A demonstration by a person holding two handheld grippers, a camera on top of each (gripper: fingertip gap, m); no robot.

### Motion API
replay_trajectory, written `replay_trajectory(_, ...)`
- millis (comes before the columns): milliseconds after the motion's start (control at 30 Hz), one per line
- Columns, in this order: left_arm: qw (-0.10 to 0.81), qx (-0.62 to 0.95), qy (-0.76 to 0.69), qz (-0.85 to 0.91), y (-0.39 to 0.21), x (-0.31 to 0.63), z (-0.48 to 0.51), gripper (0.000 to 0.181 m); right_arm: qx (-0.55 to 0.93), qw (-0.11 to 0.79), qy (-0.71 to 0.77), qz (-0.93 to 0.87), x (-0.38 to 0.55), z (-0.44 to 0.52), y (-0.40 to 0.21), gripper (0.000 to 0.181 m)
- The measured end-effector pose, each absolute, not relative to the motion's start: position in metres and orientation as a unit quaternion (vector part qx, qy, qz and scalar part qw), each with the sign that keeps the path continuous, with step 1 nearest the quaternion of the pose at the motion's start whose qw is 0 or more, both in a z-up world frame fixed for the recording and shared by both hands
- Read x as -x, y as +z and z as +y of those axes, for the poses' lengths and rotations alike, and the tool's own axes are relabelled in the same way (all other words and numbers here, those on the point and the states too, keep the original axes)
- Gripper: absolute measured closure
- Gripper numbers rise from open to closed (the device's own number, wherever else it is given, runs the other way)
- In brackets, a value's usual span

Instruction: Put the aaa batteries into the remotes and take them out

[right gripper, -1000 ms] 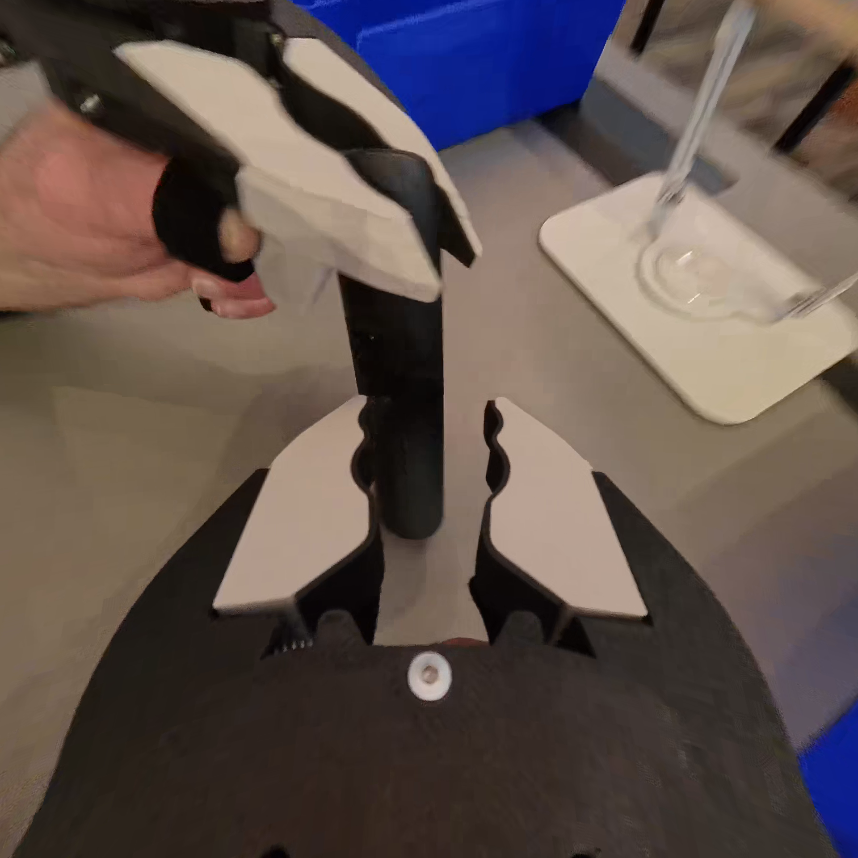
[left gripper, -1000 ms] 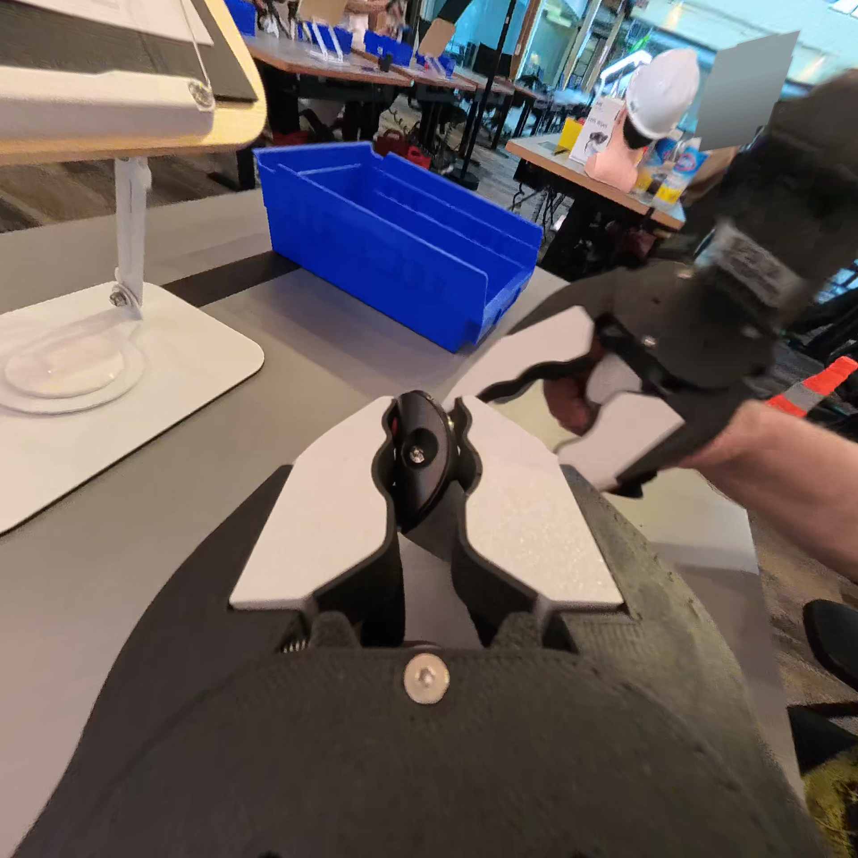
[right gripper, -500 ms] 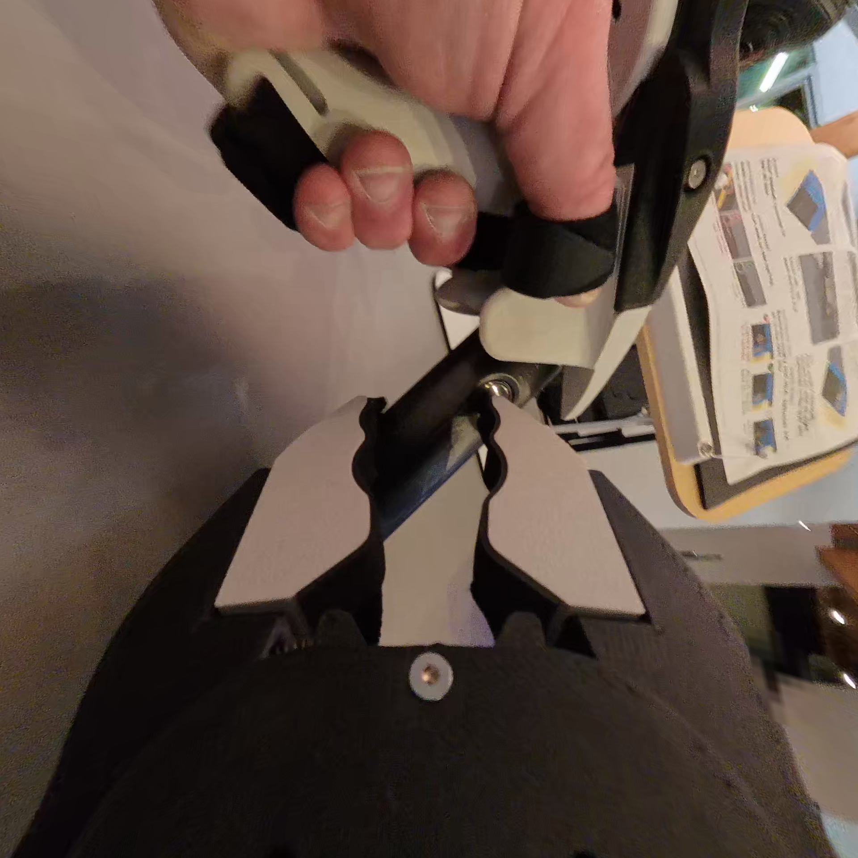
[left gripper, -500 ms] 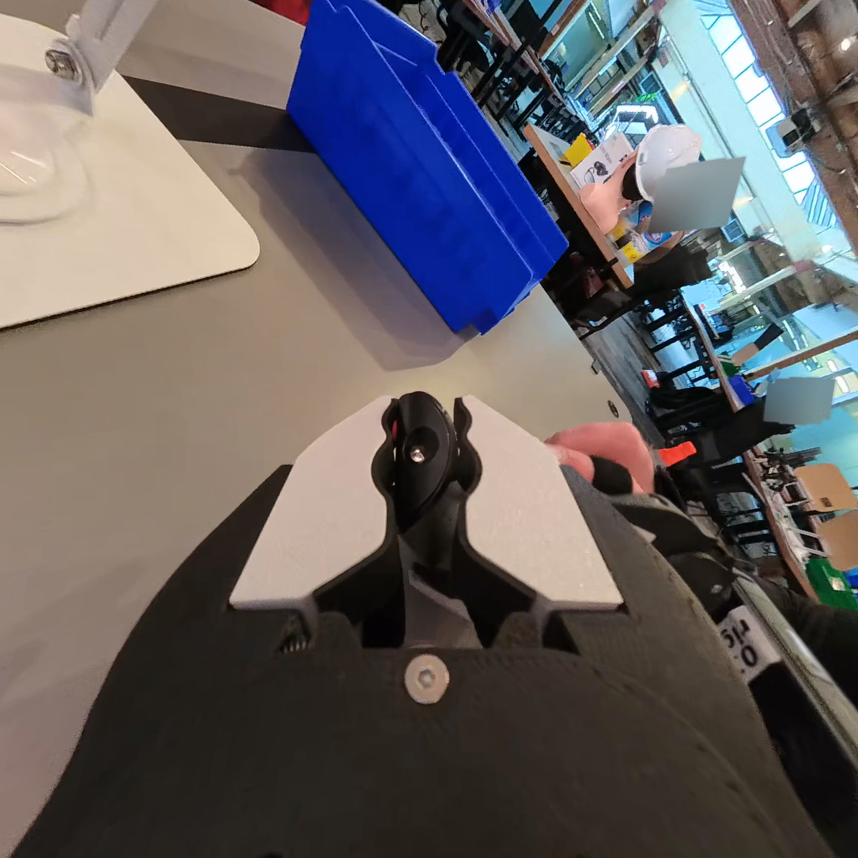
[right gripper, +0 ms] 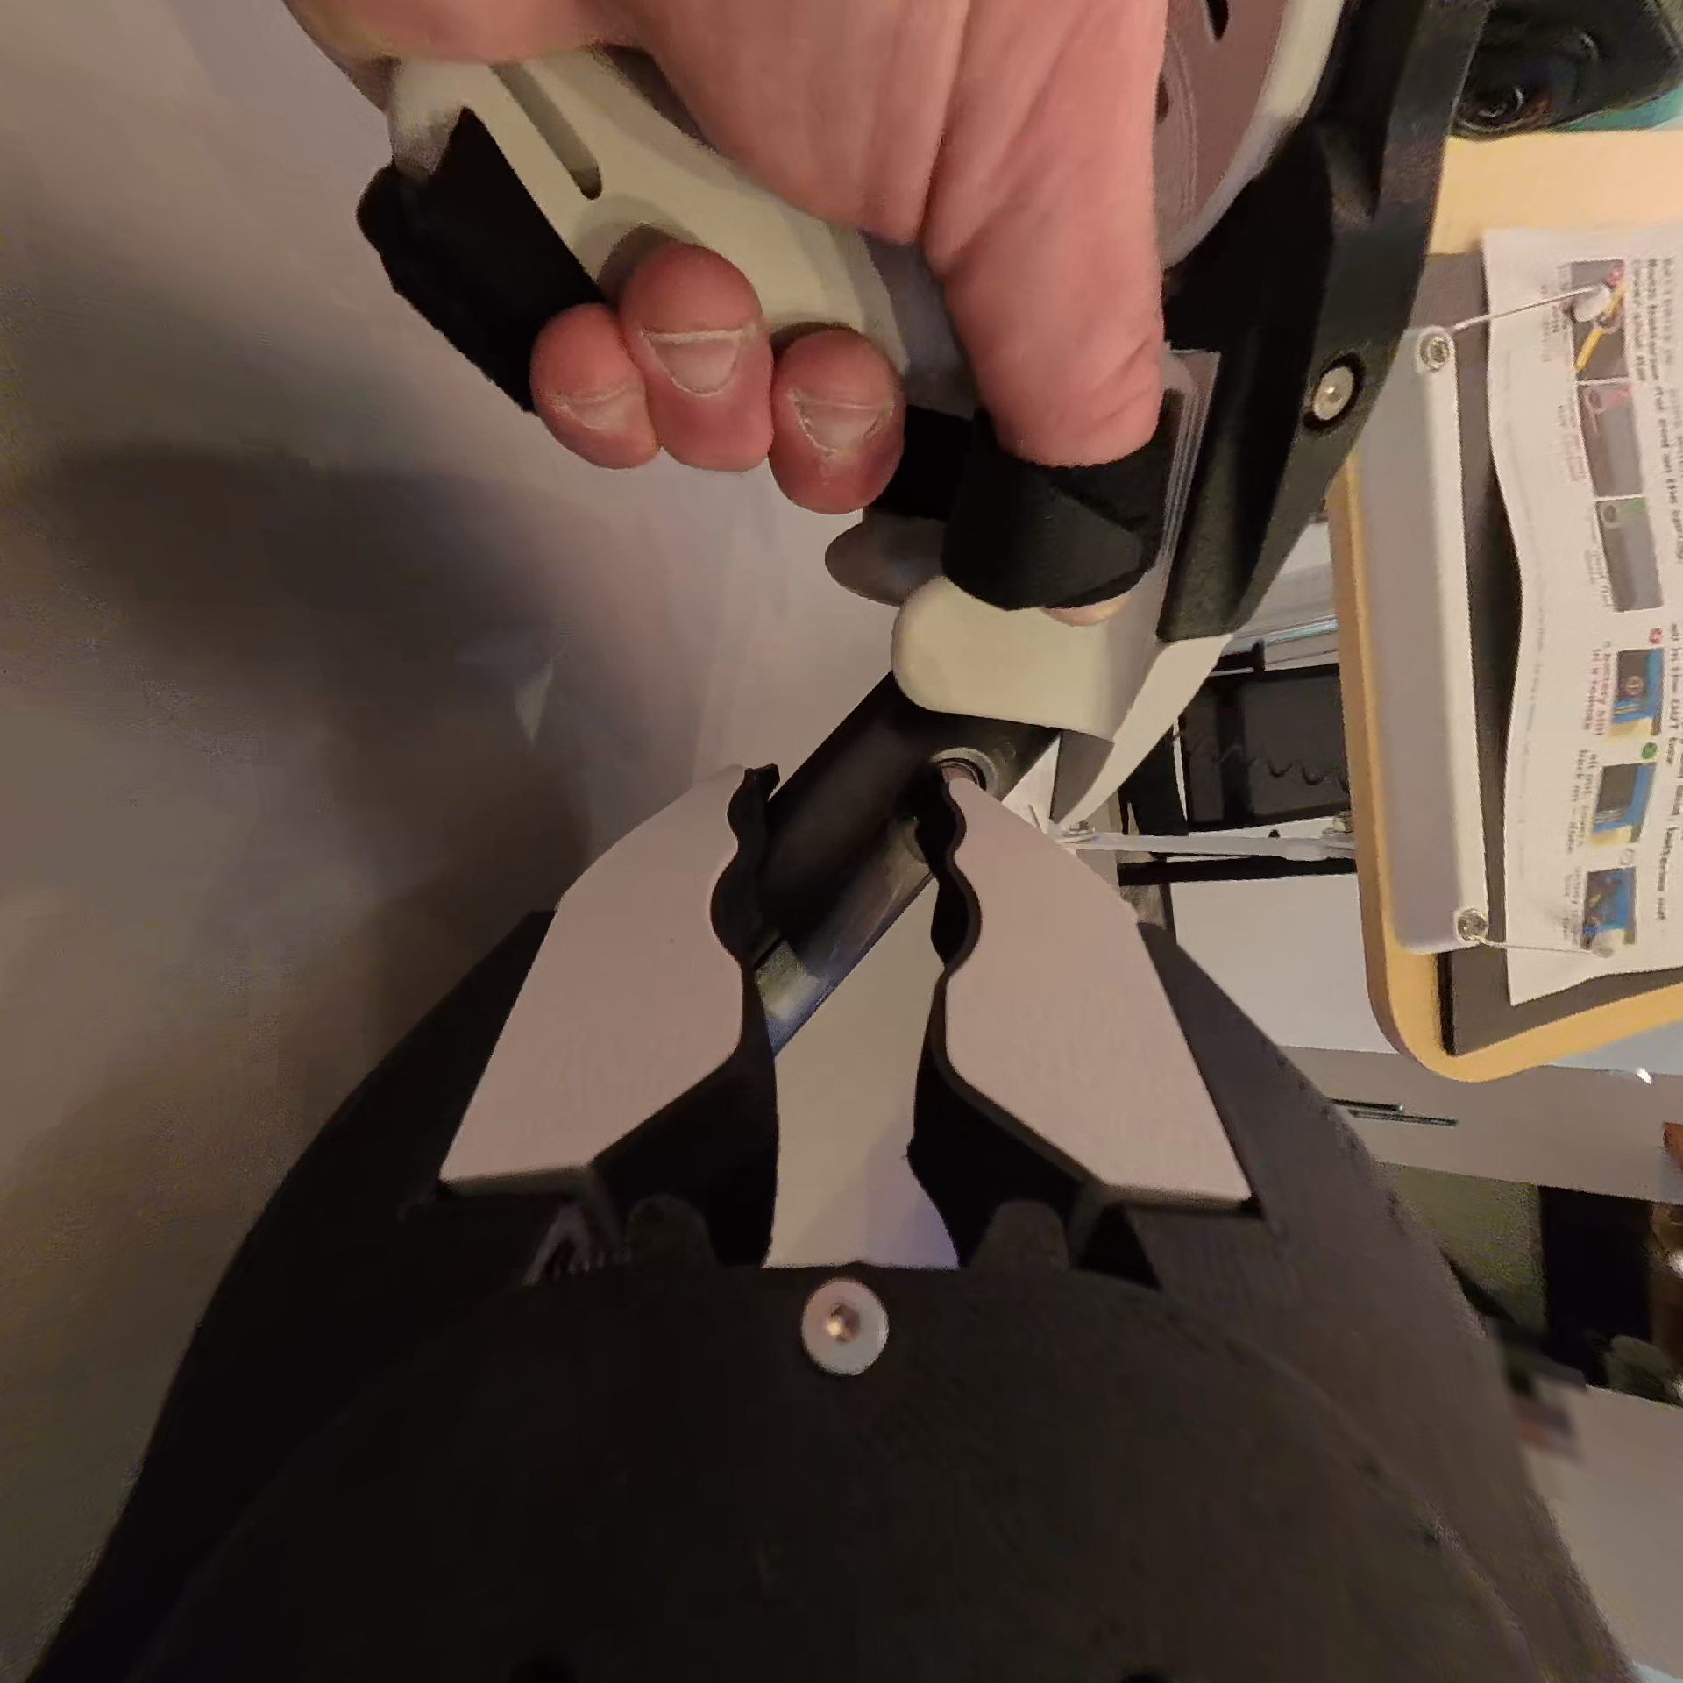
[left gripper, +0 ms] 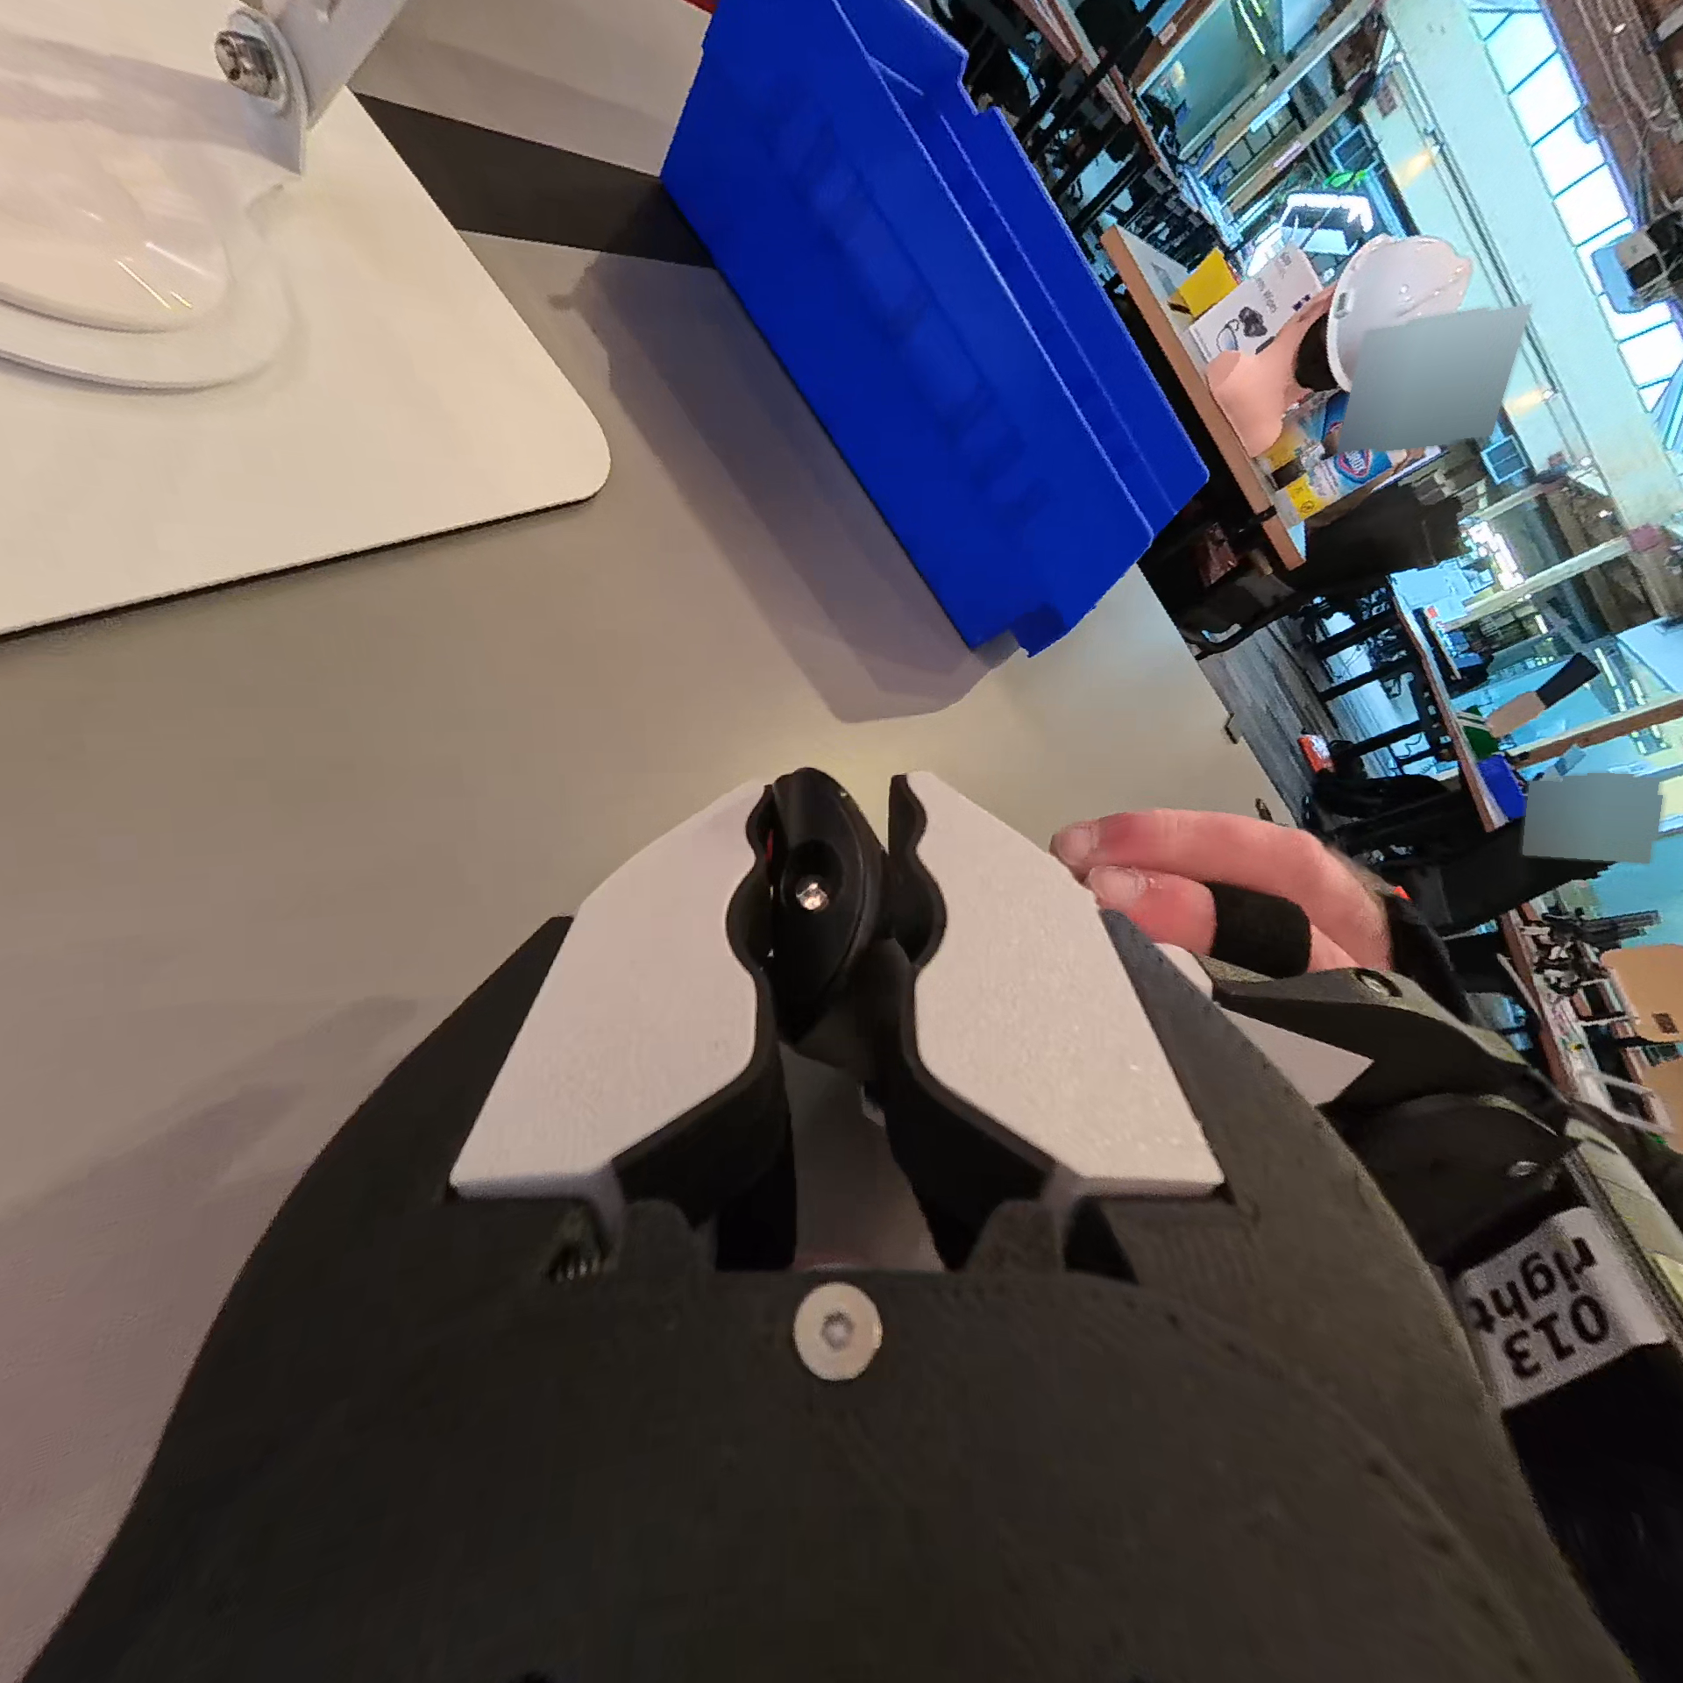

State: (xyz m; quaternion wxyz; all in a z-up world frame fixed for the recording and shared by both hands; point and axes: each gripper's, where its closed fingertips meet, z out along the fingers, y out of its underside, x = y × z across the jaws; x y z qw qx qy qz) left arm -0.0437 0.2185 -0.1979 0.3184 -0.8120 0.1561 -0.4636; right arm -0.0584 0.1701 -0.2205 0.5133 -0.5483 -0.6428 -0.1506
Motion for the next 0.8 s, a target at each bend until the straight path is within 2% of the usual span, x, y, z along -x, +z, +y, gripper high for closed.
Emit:
replay_trajectory(233, 0.342, 0.803, -0.461, 0.164, -0.186, 0.041, 0.220, 0.159, 0.534, 0.516, -0.130, -0.657, 0.053, 0.172, -0.220, 0.142)
replay_trajectory(300, 0.358, 0.801, -0.443, 0.187, -0.168, 0.039, 0.218, 0.159, 0.529, 0.549, -0.131, -0.634, 0.055, 0.174, -0.213, 0.122)
replay_trajectory(367, 0.370, 0.801, -0.431, 0.191, -0.156, 0.038, 0.215, 0.159, 0.554, 0.573, -0.126, -0.591, 0.051, 0.180, -0.206, 0.120)
replay_trajectory(400, 0.364, 0.798, -0.440, 0.194, -0.154, 0.035, 0.211, 0.158, 0.590, 0.556, -0.138, -0.568, 0.042, 0.190, -0.212, 0.107)
replay_trajectory(433, 0.356, 0.798, -0.447, 0.192, -0.154, 0.032, 0.207, 0.158, 0.621, 0.535, -0.139, -0.556, 0.034, 0.197, -0.222, 0.102)
replay_trajectory(467, 0.360, 0.800, -0.440, 0.191, -0.155, 0.032, 0.207, 0.158, 0.628, 0.532, -0.119, -0.555, 0.033, 0.195, -0.227, 0.109)
replay_trajectory(600, 0.363, 0.799, -0.444, 0.181, -0.154, 0.032, 0.209, 0.158, 0.665, 0.531, -0.031, -0.524, 0.038, 0.191, -0.225, 0.117)
replay_trajectory(667, 0.366, 0.792, -0.449, 0.191, -0.154, 0.031, 0.208, 0.153, 0.684, 0.518, 0.021, -0.512, 0.041, 0.191, -0.226, 0.121)
replay_trajectory(800, 0.366, 0.749, -0.486, 0.262, -0.137, 0.023, 0.194, 0.138, 0.677, 0.486, 0.231, -0.502, 0.055, 0.172, -0.215, 0.128)
